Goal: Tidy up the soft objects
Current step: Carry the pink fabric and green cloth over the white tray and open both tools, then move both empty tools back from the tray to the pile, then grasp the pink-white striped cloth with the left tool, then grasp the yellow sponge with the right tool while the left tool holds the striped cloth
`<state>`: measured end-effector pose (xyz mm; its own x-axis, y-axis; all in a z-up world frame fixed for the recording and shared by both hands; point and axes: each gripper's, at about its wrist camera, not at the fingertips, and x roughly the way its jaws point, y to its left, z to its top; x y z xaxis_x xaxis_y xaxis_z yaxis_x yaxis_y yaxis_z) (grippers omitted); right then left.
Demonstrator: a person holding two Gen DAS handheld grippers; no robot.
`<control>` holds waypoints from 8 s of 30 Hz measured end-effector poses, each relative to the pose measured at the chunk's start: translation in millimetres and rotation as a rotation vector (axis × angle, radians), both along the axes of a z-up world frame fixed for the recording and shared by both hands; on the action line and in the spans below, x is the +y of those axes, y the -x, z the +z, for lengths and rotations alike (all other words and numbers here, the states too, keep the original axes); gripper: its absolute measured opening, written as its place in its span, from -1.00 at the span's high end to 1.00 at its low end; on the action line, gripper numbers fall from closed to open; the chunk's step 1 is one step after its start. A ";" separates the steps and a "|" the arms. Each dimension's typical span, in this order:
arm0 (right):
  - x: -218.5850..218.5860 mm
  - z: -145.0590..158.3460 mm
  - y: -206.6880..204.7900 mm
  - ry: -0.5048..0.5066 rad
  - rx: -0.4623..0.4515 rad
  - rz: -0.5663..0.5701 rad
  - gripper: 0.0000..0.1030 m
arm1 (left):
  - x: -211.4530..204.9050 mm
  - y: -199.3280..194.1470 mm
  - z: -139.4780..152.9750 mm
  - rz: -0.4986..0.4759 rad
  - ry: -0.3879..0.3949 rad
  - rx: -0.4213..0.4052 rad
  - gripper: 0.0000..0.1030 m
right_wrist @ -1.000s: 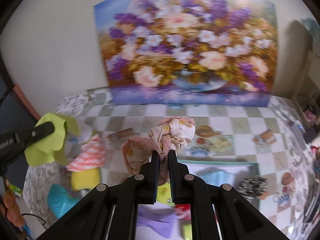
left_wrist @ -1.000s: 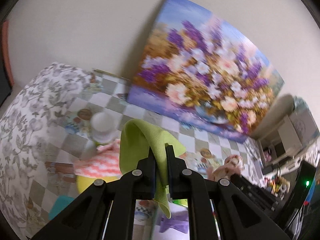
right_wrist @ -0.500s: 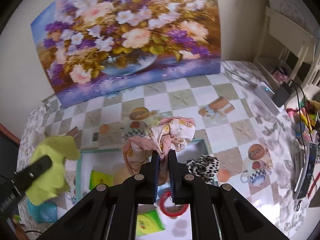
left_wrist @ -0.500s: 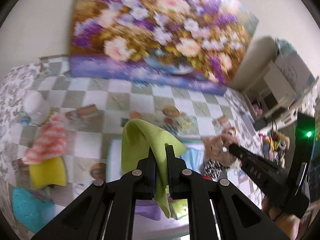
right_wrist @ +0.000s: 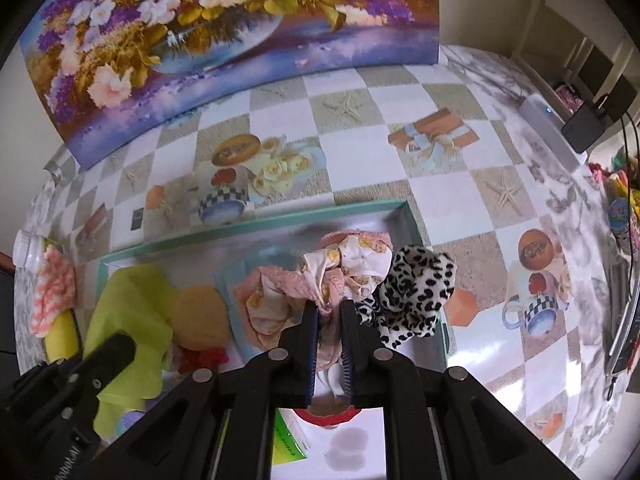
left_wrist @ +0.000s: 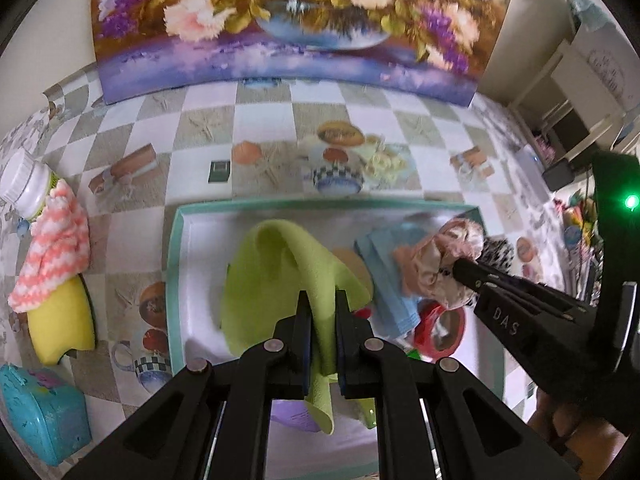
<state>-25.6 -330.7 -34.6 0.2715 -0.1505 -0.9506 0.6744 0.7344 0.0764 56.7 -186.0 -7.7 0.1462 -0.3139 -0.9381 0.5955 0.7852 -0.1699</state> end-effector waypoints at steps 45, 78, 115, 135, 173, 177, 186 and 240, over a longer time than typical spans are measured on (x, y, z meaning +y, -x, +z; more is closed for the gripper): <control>71.2 43.7 -54.5 0.110 -0.011 0.151 -0.95 | 115.4 -89.9 14.9 0.379 -0.026 -0.022 -0.69; 247.1 -21.6 -158.9 -0.081 -0.061 0.528 -0.95 | 270.1 -151.6 -11.8 0.646 -0.014 0.070 -0.69; 209.8 -9.0 -154.8 -0.067 -0.062 0.466 -0.95 | 182.9 -172.8 -37.2 0.150 -0.084 0.075 -0.54; 233.0 -20.7 -165.2 -0.116 -0.081 0.579 -0.95 | 222.7 -166.8 13.4 0.177 0.131 0.006 0.77; 247.7 -51.9 -200.8 -0.157 -0.071 0.831 -0.95 | 449.3 -146.8 15.5 0.576 0.392 -0.068 0.77; 233.9 -36.2 -199.6 -0.162 -0.137 0.788 -0.95 | 450.9 -145.8 18.1 0.582 0.397 -0.076 0.77; 223.4 -17.7 -212.1 0.055 -0.105 0.719 -0.95 | 460.6 -141.9 20.7 0.598 0.390 -0.085 0.77; 272.4 -29.2 -204.5 -0.068 -0.080 0.928 -0.44 | 461.6 -128.4 21.0 0.638 0.394 -0.043 0.77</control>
